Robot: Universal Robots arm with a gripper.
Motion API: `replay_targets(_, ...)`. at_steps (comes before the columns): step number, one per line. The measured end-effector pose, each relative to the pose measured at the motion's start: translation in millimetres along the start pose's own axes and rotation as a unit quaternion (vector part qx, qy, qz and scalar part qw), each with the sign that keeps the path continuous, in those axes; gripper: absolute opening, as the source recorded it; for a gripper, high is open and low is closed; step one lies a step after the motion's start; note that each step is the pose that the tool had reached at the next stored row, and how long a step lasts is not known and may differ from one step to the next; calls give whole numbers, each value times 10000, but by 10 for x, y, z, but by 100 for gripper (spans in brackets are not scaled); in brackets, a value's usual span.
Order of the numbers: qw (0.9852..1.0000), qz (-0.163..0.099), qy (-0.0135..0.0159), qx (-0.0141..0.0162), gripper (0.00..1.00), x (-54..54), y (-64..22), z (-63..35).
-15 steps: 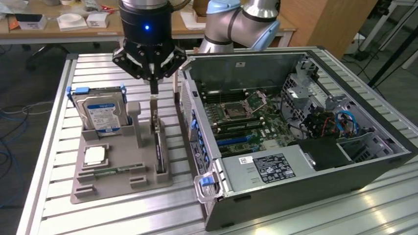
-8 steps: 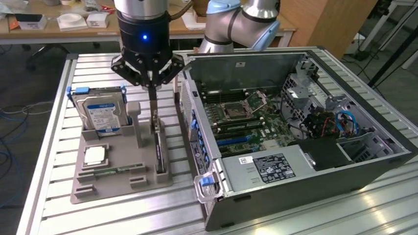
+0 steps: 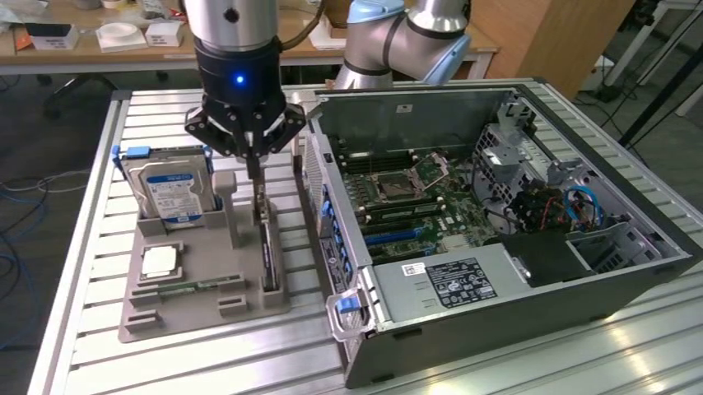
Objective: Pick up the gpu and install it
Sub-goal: 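Pick up the gpu and move the gpu toward the slot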
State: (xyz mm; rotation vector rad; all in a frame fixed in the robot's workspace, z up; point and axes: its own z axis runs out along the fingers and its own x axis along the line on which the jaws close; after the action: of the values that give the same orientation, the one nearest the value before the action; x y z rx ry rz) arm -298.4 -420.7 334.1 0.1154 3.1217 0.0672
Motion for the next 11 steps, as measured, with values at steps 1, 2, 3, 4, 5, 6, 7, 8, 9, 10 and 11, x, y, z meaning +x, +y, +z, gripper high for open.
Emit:
replay_targets(1,10000,1,0,1,11,7,-10,18)
replay_targets(2,10000,1,0,0,11,14,-20,36)
replay_targets(3,10000,1,0,0,11,23,-28,54)
replay_targets(4,10000,1,-1,-1,11,26,-34,73)
replay_targets(5,10000,0,-1,-1,11,26,-41,90)
replay_targets(6,10000,0,-1,0,11,26,-48,108)
replay_targets(7,10000,0,0,0,11,24,-54,126)
replay_targets(8,10000,1,-1,0,11,20,-58,144)
replay_targets(9,10000,1,-1,0,11,14,-61,162)
replay_targets(10,10000,0,-1,0,11,8,-64,178)
replay_targets(11,10000,0,0,1,11,4,-64,193)
